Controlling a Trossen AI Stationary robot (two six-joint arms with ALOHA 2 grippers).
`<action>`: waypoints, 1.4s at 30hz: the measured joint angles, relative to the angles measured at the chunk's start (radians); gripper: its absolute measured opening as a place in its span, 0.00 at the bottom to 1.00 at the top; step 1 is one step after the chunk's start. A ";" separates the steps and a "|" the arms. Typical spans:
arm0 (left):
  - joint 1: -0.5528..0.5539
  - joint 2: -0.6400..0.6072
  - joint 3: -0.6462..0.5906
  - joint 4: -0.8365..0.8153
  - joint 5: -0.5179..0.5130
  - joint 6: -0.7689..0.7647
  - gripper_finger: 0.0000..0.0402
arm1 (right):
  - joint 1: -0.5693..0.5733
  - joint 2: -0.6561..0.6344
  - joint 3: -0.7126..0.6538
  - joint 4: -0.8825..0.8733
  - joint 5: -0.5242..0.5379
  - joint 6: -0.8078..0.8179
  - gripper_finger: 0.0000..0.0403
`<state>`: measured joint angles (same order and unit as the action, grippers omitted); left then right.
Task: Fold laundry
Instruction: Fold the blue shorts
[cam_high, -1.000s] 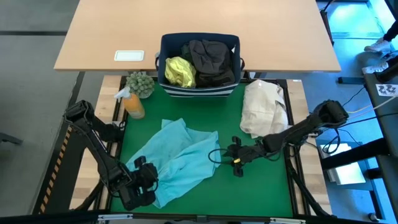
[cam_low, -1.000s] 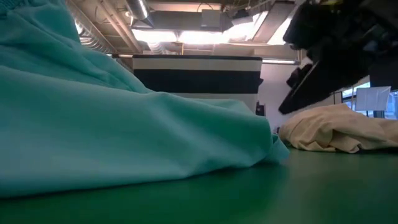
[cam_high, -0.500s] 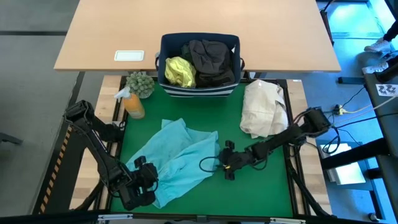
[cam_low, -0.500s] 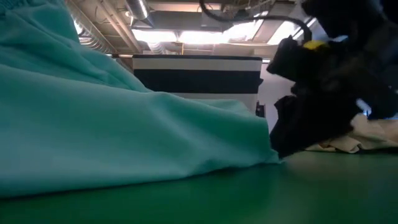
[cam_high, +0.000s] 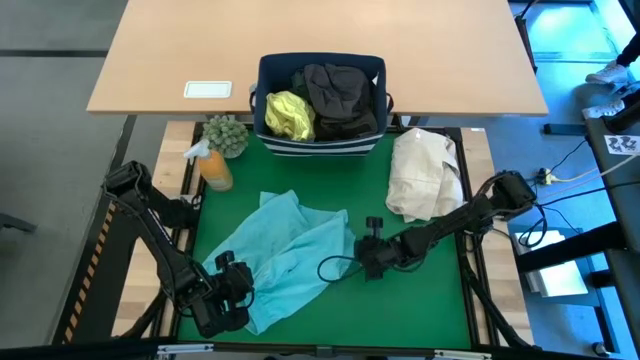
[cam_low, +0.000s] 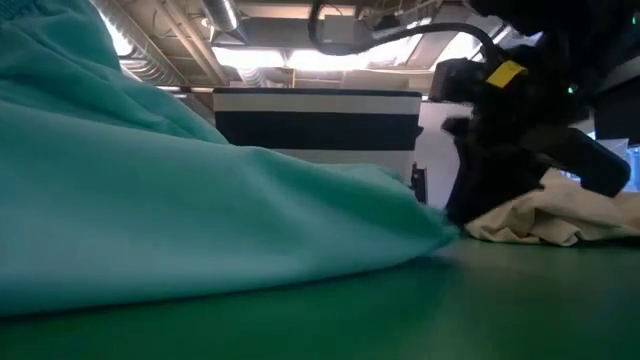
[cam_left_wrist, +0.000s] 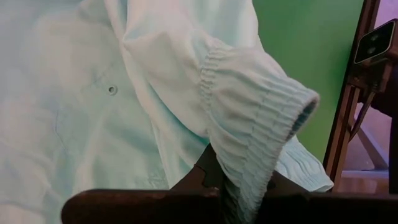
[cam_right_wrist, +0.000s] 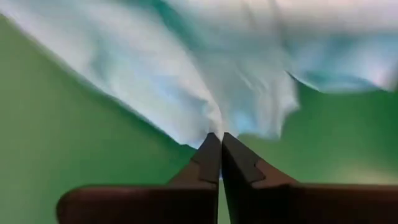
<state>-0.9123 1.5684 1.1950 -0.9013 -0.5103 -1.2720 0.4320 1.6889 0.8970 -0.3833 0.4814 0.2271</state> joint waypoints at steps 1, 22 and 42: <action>0.000 0.000 0.000 0.000 0.000 0.000 0.01 | 0.000 -0.010 0.018 -0.054 0.035 0.000 0.01; 0.000 0.000 0.000 0.000 0.000 0.000 0.01 | 0.000 -0.059 0.091 -0.181 -0.106 -0.115 0.33; 0.000 0.000 0.000 0.002 0.000 0.000 0.01 | -0.113 0.034 0.091 0.163 -0.085 -0.544 0.52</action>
<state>-0.9121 1.5684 1.1950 -0.8992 -0.5101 -1.2724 0.3191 1.7226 0.9882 -0.2205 0.3963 -0.3169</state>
